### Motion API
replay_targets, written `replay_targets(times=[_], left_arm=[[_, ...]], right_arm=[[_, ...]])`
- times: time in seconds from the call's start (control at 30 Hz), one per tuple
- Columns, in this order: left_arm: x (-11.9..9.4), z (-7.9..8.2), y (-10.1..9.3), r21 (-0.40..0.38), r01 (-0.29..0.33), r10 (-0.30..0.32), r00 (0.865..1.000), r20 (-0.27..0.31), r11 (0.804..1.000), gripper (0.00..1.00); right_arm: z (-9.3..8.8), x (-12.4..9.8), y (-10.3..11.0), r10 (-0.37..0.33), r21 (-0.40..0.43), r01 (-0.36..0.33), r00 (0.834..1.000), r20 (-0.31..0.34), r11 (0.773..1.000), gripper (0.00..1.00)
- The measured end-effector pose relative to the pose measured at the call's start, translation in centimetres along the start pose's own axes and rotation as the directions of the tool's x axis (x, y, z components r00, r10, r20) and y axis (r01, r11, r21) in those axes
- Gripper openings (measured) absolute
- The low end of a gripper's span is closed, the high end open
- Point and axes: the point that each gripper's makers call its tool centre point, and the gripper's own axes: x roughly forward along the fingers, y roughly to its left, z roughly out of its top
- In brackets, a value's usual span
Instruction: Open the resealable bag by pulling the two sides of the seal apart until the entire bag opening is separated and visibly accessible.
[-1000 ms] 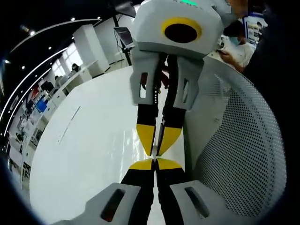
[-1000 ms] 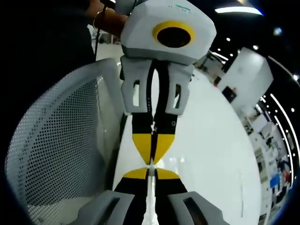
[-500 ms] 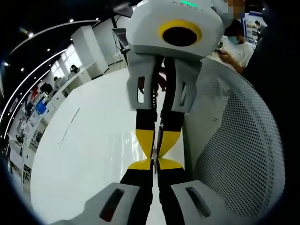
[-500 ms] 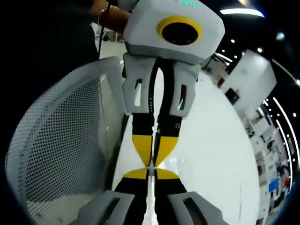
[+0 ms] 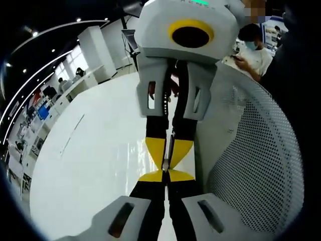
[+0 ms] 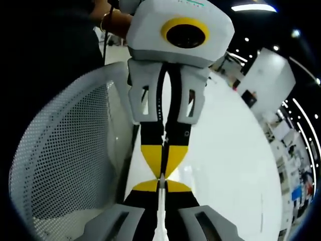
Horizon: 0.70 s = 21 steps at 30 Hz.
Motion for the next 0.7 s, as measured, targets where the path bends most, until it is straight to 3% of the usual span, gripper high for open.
replay_targets(times=[0.03,0.2,0.27,0.7], left_arm=[[0.0,0.0,-0.1,0.028,0.002,-0.002,1.000,0.000,1.000,0.00],[-0.1,0.1,-0.1,-0.002,-0.004,0.004,1.000,0.014,1.000,0.00],[-0.2,-0.2,-0.2,-0.005,0.004,-0.004,1.000,0.008,1.000,0.00],[-1.1,-0.8,0.3,-0.039,-0.005,0.006,1.000,0.024,0.999,0.00]], right_arm=[[0.0,0.0,0.0,0.001,0.000,-0.001,1.000,0.001,1.000,0.00],[0.0,-0.1,0.1,0.003,0.004,-0.003,1.000,0.005,1.000,0.00],[-0.6,-0.1,0.3,0.010,-0.030,-0.010,1.000,-0.023,1.000,0.00],[-1.7,-0.6,-0.1,0.000,0.006,0.000,0.999,-0.037,1.000,0.00]])
